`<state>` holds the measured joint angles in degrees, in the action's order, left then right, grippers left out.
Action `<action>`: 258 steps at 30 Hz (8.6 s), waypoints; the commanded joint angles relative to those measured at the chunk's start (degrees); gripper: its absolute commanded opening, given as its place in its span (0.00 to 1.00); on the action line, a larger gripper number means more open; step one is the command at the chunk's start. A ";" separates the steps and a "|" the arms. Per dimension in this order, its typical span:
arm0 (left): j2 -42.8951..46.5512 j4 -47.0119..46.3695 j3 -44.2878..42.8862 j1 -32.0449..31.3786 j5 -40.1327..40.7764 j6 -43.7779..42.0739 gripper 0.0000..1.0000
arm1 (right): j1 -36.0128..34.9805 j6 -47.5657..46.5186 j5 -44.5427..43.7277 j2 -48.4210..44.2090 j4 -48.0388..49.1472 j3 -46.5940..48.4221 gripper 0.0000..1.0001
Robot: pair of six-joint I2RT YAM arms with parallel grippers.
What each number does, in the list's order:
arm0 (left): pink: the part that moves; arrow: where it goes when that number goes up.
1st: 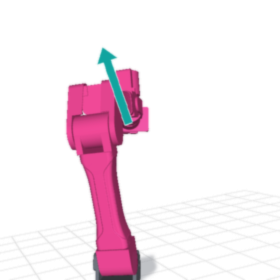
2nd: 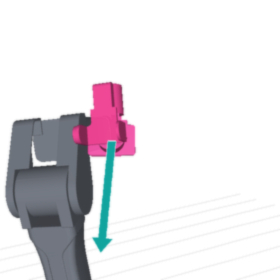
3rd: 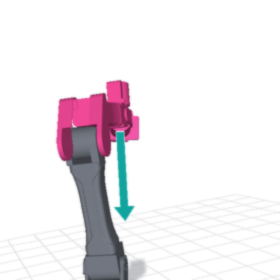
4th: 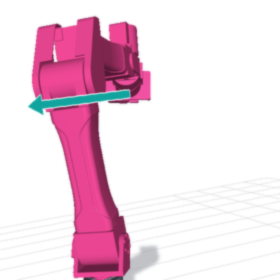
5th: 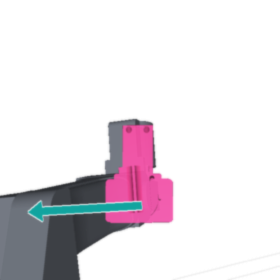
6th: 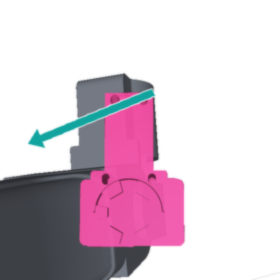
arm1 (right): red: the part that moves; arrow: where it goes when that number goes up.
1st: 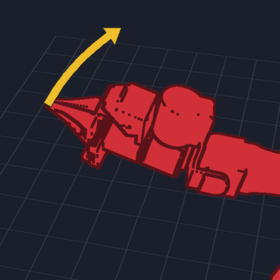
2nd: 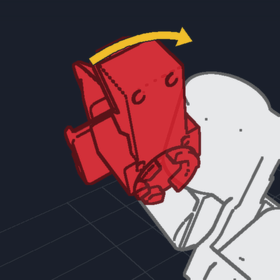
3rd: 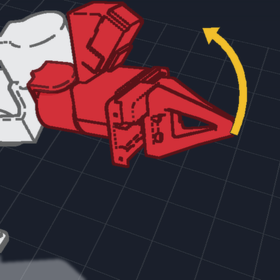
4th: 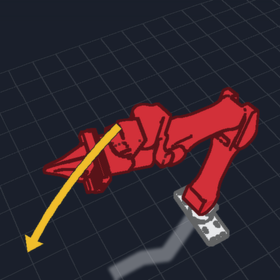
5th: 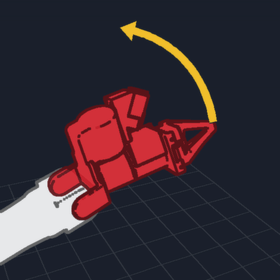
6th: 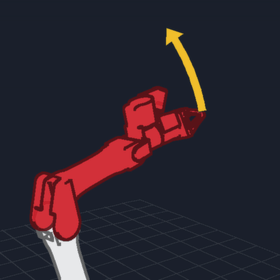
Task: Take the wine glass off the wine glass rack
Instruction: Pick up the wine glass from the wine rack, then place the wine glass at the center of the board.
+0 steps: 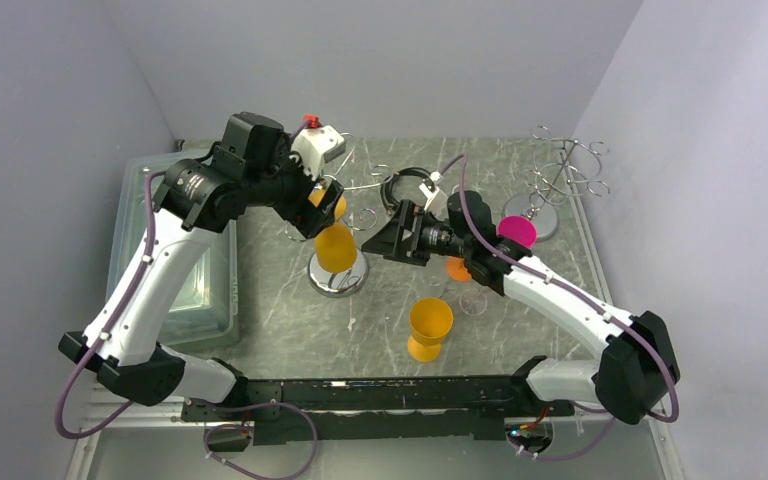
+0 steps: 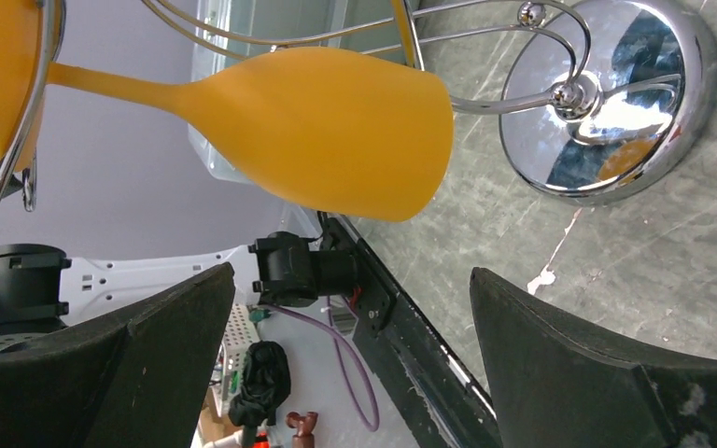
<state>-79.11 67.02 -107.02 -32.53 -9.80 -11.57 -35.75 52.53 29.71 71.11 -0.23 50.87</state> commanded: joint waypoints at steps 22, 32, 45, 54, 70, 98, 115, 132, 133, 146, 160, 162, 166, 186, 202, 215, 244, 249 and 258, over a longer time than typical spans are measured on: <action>-2.04 -2.50 0.75 0.45 -3.08 -1.09 0.95 | 0.06 5.26 1.17 2.01 6.50 -0.08 0.99; -2.20 -2.76 0.59 0.45 -2.51 -0.78 0.82 | 0.06 4.27 0.38 1.93 5.44 0.46 0.99; -0.56 -3.01 0.60 0.46 -2.02 -0.17 0.61 | -0.02 2.78 -1.04 1.34 3.16 1.40 0.99; 1.32 -3.57 0.44 0.45 -1.06 0.72 0.59 | -0.02 2.36 -1.78 1.00 2.45 1.51 0.99; 2.88 -2.17 0.32 0.45 -1.95 1.64 0.55 | -0.22 2.13 -2.45 0.51 1.81 1.68 0.99; 5.08 0.30 -1.02 0.52 -7.94 3.12 0.47 | -0.73 2.13 -5.60 -3.72 0.49 1.16 0.99; 5.76 0.82 -1.82 0.50 -11.53 3.88 0.42 | -0.99 2.41 -8.06 -7.35 -2.46 0.28 0.99; 5.65 0.12 -2.85 0.46 -17.80 5.98 0.39 | -1.25 2.68 -10.91 -11.76 -4.71 -0.14 0.99; 5.52 -0.06 -2.98 0.45 -18.39 6.24 0.39 | -1.20 2.62 -11.28 -12.09 -5.20 0.00 0.99; 3.73 -2.82 -4.81 0.46 -24.50 8.68 0.39 | -1.23 2.46 -19.49 -19.33 -12.76 1.58 0.99; 3.60 -8.14 -2.84 0.48 -26.42 14.38 0.39 | -1.24 9.39 -11.61 -25.32 -15.00 1.86 0.99; 3.61 -8.87 -2.38 0.47 -26.50 15.30 0.39 | -1.25 9.89 -11.02 -25.63 -15.74 2.14 0.99; 3.63 -10.39 -1.48 0.46 -26.98 16.94 0.39 | -1.25 10.03 -11.40 -26.64 -18.96 3.19 0.99; 1.34 -16.83 -2.16 0.45 -27.21 24.73 0.37 | -1.23 20.06 -9.51 -31.86 -16.23 -0.11 1.00; 0.83 -25.39 -1.00 0.81 -24.29 32.97 0.37 | -1.25 23.69 -14.99 -32.88 2.01 -3.63 0.91; 3.54 -44.83 8.80 5.40 -25.14 49.75 0.36 | -1.25 22.19 -21.65 -33.55 17.43 -3.87 0.54; 3.26 -31.44 1.73 6.34 -17.77 36.14 0.99 | -1.25 -4.23 -49.07 -29.46 -50.03 37.58 0.00; 2.10 -29.32 0.15 6.34 -18.26 34.06 1.00 | -1.25 -6.29 -62.86 -25.80 -62.83 42.59 0.00; -0.61 -24.11 -4.58 6.39 -18.93 31.05 0.99 | -1.24 0.77 -80.11 -15.00 -84.41 48.71 0.00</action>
<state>-78.83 40.86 -108.49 -26.17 -28.38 22.06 -36.95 49.45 -39.53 52.66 -71.29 97.84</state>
